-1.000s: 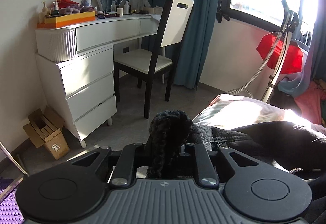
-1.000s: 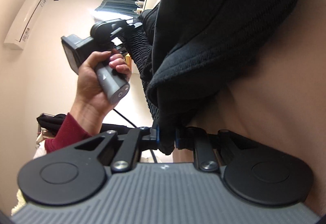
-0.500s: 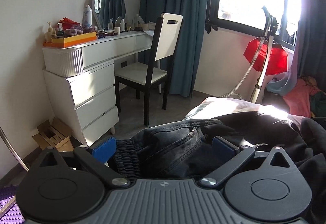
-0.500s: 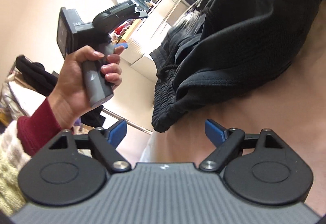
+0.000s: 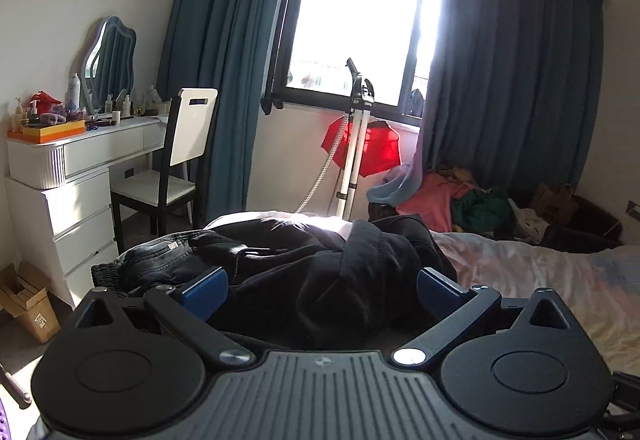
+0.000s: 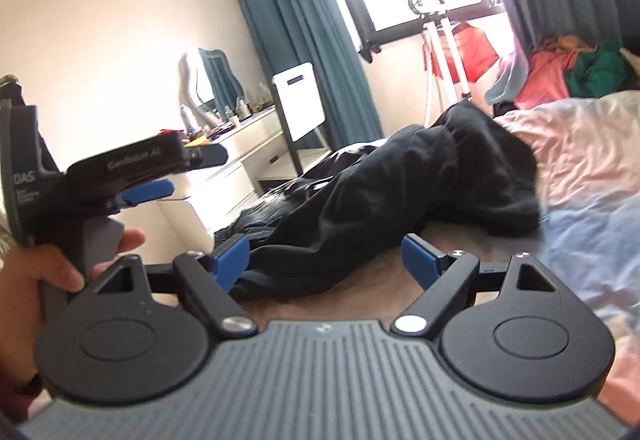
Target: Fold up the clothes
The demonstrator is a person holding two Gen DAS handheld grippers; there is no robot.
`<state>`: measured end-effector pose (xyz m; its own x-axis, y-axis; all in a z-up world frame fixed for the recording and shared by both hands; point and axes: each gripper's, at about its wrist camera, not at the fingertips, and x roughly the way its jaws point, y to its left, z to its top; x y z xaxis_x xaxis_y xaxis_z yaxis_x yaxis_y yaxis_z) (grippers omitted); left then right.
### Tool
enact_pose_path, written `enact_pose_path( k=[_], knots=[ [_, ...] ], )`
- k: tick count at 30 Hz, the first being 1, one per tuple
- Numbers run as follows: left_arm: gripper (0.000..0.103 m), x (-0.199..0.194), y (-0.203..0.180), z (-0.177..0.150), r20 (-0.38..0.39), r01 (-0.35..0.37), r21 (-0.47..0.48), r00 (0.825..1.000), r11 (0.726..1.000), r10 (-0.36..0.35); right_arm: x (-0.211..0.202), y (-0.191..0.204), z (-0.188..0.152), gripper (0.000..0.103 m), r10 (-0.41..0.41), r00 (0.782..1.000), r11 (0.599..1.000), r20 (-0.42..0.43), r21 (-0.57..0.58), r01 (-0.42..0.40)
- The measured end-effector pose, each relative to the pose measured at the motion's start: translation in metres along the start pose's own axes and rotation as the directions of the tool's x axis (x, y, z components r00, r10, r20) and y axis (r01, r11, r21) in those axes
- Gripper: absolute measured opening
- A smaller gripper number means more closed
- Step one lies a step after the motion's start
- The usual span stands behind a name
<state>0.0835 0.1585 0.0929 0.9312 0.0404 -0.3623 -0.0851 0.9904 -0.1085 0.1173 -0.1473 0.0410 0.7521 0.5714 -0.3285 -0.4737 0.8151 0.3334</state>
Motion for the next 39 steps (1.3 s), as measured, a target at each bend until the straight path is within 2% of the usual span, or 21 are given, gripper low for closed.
enact_pose_path(
  k=[5, 9, 13, 16, 20, 23, 28, 32, 35, 39],
  knots=[
    [0.102, -0.029, -0.059, -0.037, 0.025, 0.030, 0.056, 0.999, 0.998, -0.031, -0.032, -0.032, -0.010, 0.086, -0.113, 0.992, 0.991, 0.049, -0.062, 0.116],
    [0.102, -0.029, -0.078, -0.065, 0.035, 0.052, 0.073, 0.998, 0.996, -0.054, -0.032, -0.050, -0.023, 0.085, -0.195, 0.979, 0.975, 0.064, -0.099, 0.201],
    [0.102, -0.016, -0.079, -0.085, 0.062, 0.004, 0.130, 0.998, 0.992, -0.012, -0.016, -0.066, -0.040, 0.085, -0.210, 0.974, 0.975, 0.086, -0.058, 0.215],
    [0.102, -0.002, -0.067, -0.096, 0.043, -0.001, 0.140, 0.999, 0.990, -0.005, -0.007, -0.074, -0.047, 0.085, -0.205, 0.975, 0.978, 0.084, -0.014, 0.207],
    [0.102, 0.016, -0.050, -0.108, 0.003, -0.032, 0.159, 0.999, 0.987, 0.032, -0.004, -0.072, -0.051, 0.085, -0.208, 0.974, 0.977, 0.089, -0.035, 0.211],
    [0.102, 0.024, -0.034, -0.110, -0.016, -0.024, 0.140, 1.000, 0.990, 0.026, -0.003, -0.070, -0.055, 0.085, -0.212, 0.973, 0.975, 0.088, -0.048, 0.217],
    [0.102, 0.025, -0.023, -0.113, -0.015, -0.015, 0.113, 1.000, 0.993, 0.016, -0.001, -0.070, -0.058, 0.085, -0.231, 0.970, 0.970, 0.077, -0.053, 0.236],
    [0.103, 0.040, -0.019, -0.107, -0.038, 0.003, 0.098, 0.999, 0.995, 0.001, -0.004, -0.069, -0.058, 0.085, -0.256, 0.964, 0.965, 0.069, -0.035, 0.259],
    [0.103, 0.069, -0.019, -0.087, -0.066, 0.039, 0.120, 0.997, 0.992, -0.031, -0.007, -0.073, -0.058, 0.085, -0.291, 0.955, 0.957, 0.063, 0.011, 0.291],
    [0.103, 0.127, -0.027, -0.047, -0.039, 0.055, 0.155, 0.998, 0.986, -0.050, -0.007, -0.088, -0.058, 0.085, -0.310, 0.950, 0.948, 0.032, 0.089, 0.306]
  ],
)
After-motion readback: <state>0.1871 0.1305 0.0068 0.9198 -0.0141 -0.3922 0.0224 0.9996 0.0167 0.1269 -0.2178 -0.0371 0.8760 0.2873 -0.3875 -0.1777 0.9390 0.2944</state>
